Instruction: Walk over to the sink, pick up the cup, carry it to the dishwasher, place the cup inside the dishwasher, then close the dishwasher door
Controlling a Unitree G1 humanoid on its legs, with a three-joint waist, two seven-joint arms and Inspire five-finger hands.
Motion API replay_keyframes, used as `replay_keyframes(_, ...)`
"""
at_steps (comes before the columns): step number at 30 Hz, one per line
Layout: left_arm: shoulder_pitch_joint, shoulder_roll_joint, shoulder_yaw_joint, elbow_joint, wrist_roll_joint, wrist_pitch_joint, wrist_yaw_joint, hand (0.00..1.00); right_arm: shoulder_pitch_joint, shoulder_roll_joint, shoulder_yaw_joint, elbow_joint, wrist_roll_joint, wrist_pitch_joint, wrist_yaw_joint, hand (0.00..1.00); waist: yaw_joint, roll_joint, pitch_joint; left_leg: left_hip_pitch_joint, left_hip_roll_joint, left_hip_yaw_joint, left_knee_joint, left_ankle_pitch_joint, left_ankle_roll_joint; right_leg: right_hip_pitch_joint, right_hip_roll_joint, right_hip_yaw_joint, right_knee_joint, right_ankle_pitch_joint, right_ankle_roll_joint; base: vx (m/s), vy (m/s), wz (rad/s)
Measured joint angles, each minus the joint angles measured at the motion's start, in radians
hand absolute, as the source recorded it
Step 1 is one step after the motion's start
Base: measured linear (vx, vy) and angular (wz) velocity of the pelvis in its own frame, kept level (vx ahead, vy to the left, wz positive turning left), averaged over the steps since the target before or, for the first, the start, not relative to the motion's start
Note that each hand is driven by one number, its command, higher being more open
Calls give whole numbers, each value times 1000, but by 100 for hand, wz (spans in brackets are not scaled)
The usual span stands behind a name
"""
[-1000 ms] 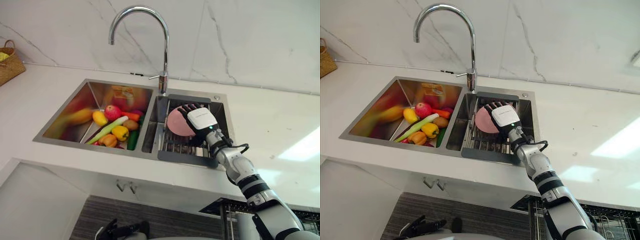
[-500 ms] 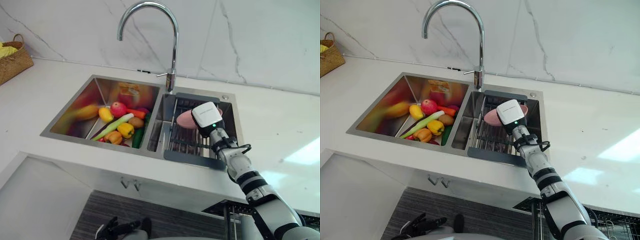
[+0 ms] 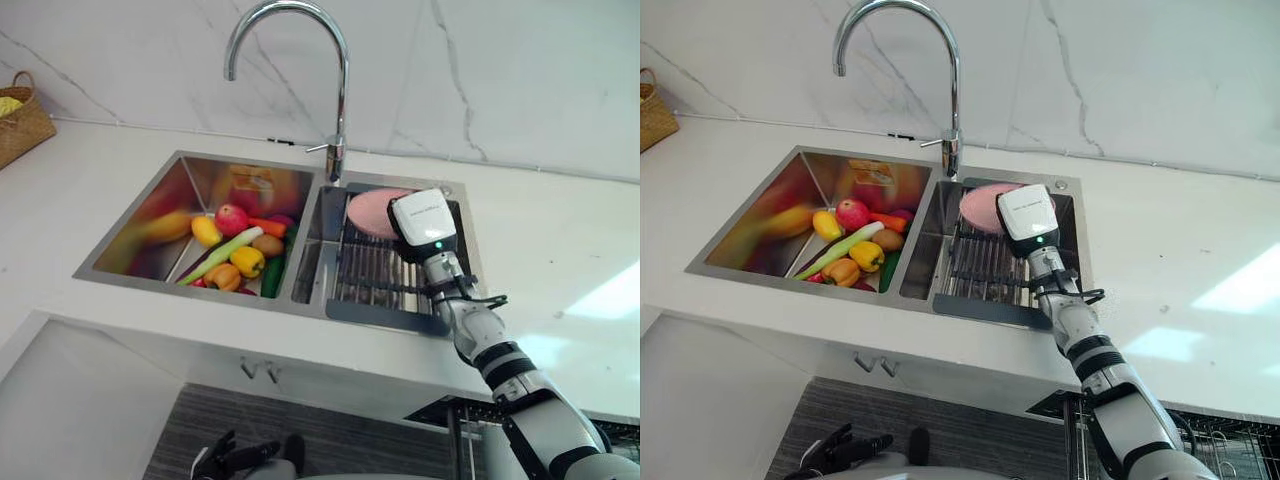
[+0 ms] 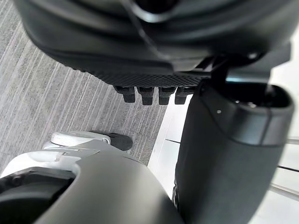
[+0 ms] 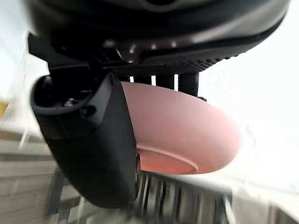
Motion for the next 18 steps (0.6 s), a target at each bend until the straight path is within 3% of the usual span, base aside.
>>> replay_keyframes(4, 12, -2, -4, -3, 42, -43, 28, 100, 72, -19, -71, -202, 49, -10, -19, 0, -13, 0, 0, 9, -4, 2, 1, 0, 6, 4, -5, 7, 6, 2, 2, 57, 16, -3)
replay_keyframes(7, 33, -7, -21, -24, 116, -99, 47, 100, 132, -55, -127, -300, 65, -23, -20, 0, -11, 10, 6, 36, 13, 25, 49, -40, 7, -20, -10, 82, 87, -4, -7, 73, 39, -43)
replay_keyframes(9, 57, -15, -20, -61, 75, -132, 57, 100, 129, -67, -126, -300, 92, -66, -30, 0, 20, 31, 17, -60, 49, -13, 376, -205, -12, -100, -2, 265, 198, -11, -17, 29, 61, -162)
replay_keyframes(11, 66, -17, -22, -77, 78, -146, 70, 100, 126, -86, -121, -316, 92, -97, -50, 0, 32, 56, 16, -71, 70, -66, 469, -296, -29, -118, 24, 355, 191, -15, -17, 25, 8, -186)
replay_keyframes(12, 55, -7, -29, -71, 79, -141, 72, 100, 127, -100, -122, -338, 99, -100, -78, 0, 26, 57, 25, -82, 73, -30, 507, -340, -20, -139, 24, 410, 174, -19, -3, -44, 102, -180)
replay_keyframes(13, 49, 5, -29, -60, 79, -123, 77, 100, 130, -118, -126, -343, 116, -92, -96, 0, -2, 57, 32, -98, 77, 9, 540, -358, -7, -174, 20, 457, 176, 2, 10, -86, 152, -138)
replay_keyframes(15, 47, 20, -29, -53, 78, -112, 58, 100, 152, -134, -158, -341, 150, -62, -98, 0, -18, 57, 34, -116, 78, 67, 564, -393, 17, -232, 16, 531, 193, 38, 22, -215, 264, -123)
replay_keyframes(17, 49, 26, -24, -43, 78, -104, 40, 100, 159, -124, -185, -341, 178, -46, -98, 0, -18, 58, 36, -113, 80, 132, 553, -405, 52, -291, 27, 553, 191, 110, -27, -229, 238, -139)
replay_keyframes(18, 54, 24, -15, -37, 79, -102, 37, 100, 157, -113, -205, -348, 177, -46, -98, 0, -13, 74, 43, -107, 111, 203, 528, -379, 91, -309, 30, 488, 233, 100, -109, -192, 153, -123)
